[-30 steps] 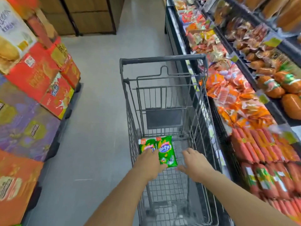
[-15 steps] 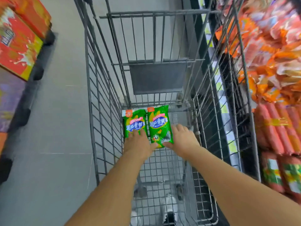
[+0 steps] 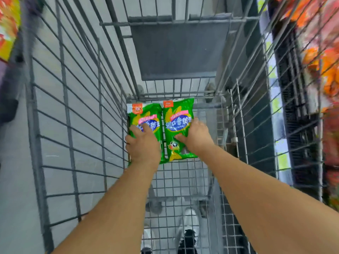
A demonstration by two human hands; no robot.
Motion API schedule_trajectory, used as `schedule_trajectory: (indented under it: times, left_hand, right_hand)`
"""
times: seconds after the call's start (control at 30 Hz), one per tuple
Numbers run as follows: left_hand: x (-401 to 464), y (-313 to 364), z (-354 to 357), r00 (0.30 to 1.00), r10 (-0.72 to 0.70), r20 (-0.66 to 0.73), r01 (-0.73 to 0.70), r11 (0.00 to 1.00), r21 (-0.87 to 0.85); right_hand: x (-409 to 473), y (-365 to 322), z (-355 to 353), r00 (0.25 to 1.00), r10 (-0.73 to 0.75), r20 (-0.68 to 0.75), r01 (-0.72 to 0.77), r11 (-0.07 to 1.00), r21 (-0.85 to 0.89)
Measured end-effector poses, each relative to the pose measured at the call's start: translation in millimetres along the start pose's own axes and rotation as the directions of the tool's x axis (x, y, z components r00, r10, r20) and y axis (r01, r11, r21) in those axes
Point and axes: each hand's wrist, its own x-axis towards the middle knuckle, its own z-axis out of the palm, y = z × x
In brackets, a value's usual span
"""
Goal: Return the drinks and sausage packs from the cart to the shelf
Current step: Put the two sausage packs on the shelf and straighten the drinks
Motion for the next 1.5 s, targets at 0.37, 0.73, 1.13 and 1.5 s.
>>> schedule_trajectory:
  times: [0.37,0.73,1.13,1.5]
  left_hand:
    - [5.0,-0.2,-0.1,0.991,-0.125,0.044,0.133,0.917,-0.375]
    - [-23.3,10.3,-12.1,0.974,-0.138,0.180,0.219,0.772,-0.597]
    - [-147.4,-20.3,-144.2,0.985,0.048,0.163,0.073,0.746,-0.662]
    - [-286.9,-47.3,-308.4,0.927,0.376,-0.010,-0.275,0.660,-0.699]
  right_hand:
    - [2.5,14.3,-0.8,0.979,0.199,0.052,-0.206,0.939,0.275]
    - [-36.0,18.0,-16.9,0.965,0.261,0.001,-0.238,0.878,0.417]
    - [-201.1,-10.2,-119.0,0.963,0.265,-0.041,-0.215,0.852,0.477]
    - [-414.7,-39.3,-227.2,0.869,0.351,-0.349,-0.056,0.770,0.636]
